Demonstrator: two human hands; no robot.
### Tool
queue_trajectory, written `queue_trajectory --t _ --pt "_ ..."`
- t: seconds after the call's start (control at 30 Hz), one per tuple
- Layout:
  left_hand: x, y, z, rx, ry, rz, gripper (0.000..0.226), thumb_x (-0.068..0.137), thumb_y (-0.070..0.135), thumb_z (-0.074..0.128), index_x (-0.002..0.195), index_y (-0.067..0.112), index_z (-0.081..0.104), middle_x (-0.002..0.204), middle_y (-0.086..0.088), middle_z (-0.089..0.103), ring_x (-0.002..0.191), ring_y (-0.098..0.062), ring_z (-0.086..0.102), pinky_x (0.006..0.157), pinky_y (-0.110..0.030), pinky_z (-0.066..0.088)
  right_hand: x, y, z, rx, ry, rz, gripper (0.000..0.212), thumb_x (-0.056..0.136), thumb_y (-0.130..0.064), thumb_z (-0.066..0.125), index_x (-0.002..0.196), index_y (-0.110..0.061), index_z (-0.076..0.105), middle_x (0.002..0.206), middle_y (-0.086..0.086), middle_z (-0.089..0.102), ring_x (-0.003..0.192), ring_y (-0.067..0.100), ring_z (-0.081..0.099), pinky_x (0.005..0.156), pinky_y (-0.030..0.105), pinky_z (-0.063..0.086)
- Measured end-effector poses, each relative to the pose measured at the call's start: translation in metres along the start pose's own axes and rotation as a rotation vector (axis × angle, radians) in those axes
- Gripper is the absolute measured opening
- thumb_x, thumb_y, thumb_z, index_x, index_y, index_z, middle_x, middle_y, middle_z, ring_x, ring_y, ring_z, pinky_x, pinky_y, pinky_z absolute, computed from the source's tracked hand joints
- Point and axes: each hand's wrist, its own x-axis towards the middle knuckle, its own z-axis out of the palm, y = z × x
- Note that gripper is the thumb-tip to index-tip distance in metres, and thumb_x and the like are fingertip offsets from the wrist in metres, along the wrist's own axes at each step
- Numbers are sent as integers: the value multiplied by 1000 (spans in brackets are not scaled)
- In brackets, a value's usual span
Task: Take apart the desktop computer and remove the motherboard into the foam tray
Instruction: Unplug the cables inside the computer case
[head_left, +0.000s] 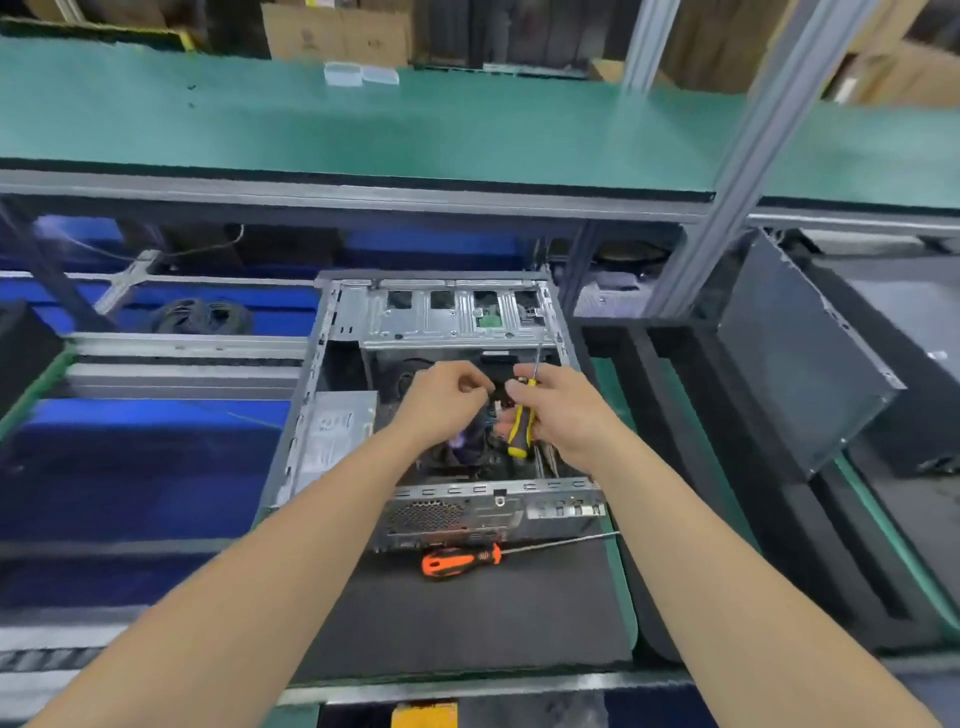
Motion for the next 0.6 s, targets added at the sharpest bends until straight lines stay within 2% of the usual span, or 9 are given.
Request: queue_trajectory --t 0.1,0.2,0.27,0.33,0.37,0.47,0.53,0.6 --pt "21 8 9 -39 -74 -17 16 93 25 61 96 32 75 95 6 76 91 -14 71 90 -33 56 -1 -1 -12 -46 113 -73 42 101 -11 68 139 0 55 95 15 66 63 23 71 56 36 62" --pt "36 18 22 -110 -137 -61 14 93 28 59 89 30 72 96 3 77 93 -20 73 90 -39 59 -9 -6 -37 -146 151 -147 28 97 -16 74 124 -10 66 86 13 69 66 32 74 59 49 63" --pt "45 22 33 -156 -118 -107 14 93 31 62 83 28 71 89 4 75 88 -20 72 86 -37 59 -18 -11 -51 -231 85 -167 22 96 -19 75 117 -19 72 89 12 72 70 35 76 61 47 63" --pt "50 24 42 -194 -66 -159 19 92 35 65 76 27 71 80 6 72 81 -20 69 79 -32 57 -25 -13 -58 -282 39 -154 22 97 -18 73 119 -19 72 93 11 77 74 34 76 63 42 63" --pt "52 25 45 -226 -57 -186 17 91 36 66 79 27 73 79 6 71 80 -20 67 78 -32 55 -28 -14 -60 -283 28 -144 21 99 -15 72 119 -16 71 93 12 78 75 32 76 66 42 64" --pt "52 24 47 -323 -112 -222 18 93 33 65 103 23 77 92 -1 74 87 -23 68 88 -41 59 -36 -14 -63 -263 -50 -118 17 100 -10 67 117 -11 69 96 16 79 76 28 72 70 41 63" --pt "46 21 44 -388 -122 -237 15 95 27 65 103 20 75 101 -7 75 88 -25 72 89 -46 61 -44 -14 -65 -285 -184 -119 18 101 -10 67 118 -11 69 100 15 79 76 25 71 67 35 62" --pt "36 20 38 -406 -63 -224 11 94 23 67 101 19 75 103 -6 76 84 -23 74 83 -44 63 -51 -12 -64 -337 -336 -145 18 101 -12 66 118 -12 71 102 12 78 75 25 72 64 32 60"
